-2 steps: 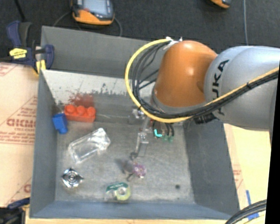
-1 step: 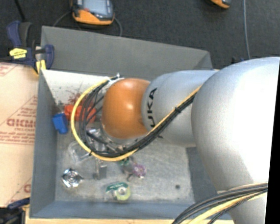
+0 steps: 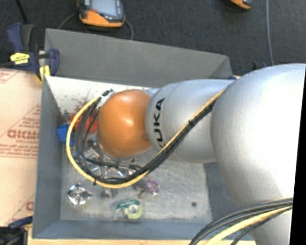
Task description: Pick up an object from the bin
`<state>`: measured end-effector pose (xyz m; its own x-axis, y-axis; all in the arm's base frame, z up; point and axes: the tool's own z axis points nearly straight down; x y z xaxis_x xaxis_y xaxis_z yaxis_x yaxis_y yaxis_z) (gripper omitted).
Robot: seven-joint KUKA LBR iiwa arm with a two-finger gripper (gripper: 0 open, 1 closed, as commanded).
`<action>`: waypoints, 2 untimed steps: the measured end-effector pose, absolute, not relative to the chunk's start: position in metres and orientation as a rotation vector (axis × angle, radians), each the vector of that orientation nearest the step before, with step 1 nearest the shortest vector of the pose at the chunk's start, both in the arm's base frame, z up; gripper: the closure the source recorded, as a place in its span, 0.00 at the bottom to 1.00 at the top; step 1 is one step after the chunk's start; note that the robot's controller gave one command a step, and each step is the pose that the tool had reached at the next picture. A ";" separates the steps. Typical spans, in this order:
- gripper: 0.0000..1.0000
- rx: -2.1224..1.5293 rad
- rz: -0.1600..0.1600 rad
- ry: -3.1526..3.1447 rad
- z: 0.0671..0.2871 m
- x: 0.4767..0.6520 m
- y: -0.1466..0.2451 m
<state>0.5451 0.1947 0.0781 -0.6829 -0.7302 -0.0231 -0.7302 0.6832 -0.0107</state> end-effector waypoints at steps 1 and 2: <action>0.00 -1.550 -0.001 2.716 0.073 0.476 0.230; 0.00 -1.518 -0.002 2.745 0.070 0.495 0.189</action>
Offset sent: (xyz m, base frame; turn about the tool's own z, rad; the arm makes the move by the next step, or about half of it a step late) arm -0.0727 0.0340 -0.0081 -0.2173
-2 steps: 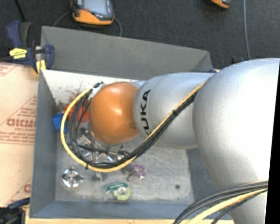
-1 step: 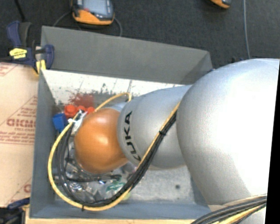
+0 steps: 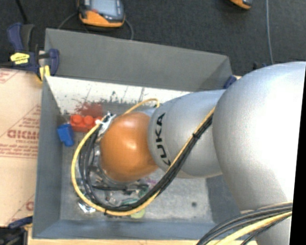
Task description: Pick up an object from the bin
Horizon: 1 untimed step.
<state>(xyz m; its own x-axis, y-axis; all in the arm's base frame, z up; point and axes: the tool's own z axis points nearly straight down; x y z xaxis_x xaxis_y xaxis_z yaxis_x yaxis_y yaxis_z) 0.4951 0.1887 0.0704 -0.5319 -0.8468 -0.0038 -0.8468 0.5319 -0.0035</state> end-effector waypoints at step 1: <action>0.00 -1.496 0.005 2.753 0.071 0.492 0.219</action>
Offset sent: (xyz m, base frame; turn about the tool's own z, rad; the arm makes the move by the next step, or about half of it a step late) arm -0.0042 0.0283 -0.0004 0.0170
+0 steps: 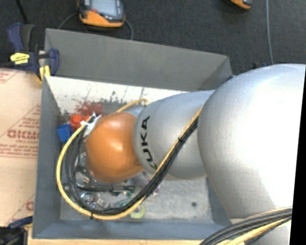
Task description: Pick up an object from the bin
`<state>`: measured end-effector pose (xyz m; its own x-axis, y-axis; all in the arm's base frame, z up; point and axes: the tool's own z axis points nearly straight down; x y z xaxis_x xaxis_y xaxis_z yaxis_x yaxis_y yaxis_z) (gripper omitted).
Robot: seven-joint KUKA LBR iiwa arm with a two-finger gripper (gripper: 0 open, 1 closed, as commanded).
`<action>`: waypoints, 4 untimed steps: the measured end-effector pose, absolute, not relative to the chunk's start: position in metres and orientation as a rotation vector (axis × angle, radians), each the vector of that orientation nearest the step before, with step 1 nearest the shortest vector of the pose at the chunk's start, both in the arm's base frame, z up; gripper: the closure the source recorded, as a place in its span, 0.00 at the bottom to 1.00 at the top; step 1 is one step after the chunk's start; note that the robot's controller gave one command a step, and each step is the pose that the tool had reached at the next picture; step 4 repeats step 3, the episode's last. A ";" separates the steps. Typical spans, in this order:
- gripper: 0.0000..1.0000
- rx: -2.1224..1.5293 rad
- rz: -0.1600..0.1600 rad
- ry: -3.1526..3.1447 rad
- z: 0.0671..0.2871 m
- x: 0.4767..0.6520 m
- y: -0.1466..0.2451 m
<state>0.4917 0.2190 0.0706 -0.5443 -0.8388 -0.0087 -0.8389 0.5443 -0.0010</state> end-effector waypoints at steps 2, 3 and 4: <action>1.00 -1.279 0.000 2.859 0.177 0.494 0.221; 1.00 -1.297 -0.001 2.848 0.271 0.505 0.214; 1.00 -1.297 -0.001 2.848 0.271 0.505 0.214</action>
Offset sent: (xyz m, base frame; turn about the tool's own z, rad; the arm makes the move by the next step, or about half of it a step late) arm 0.0000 0.0000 0.0000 0.0000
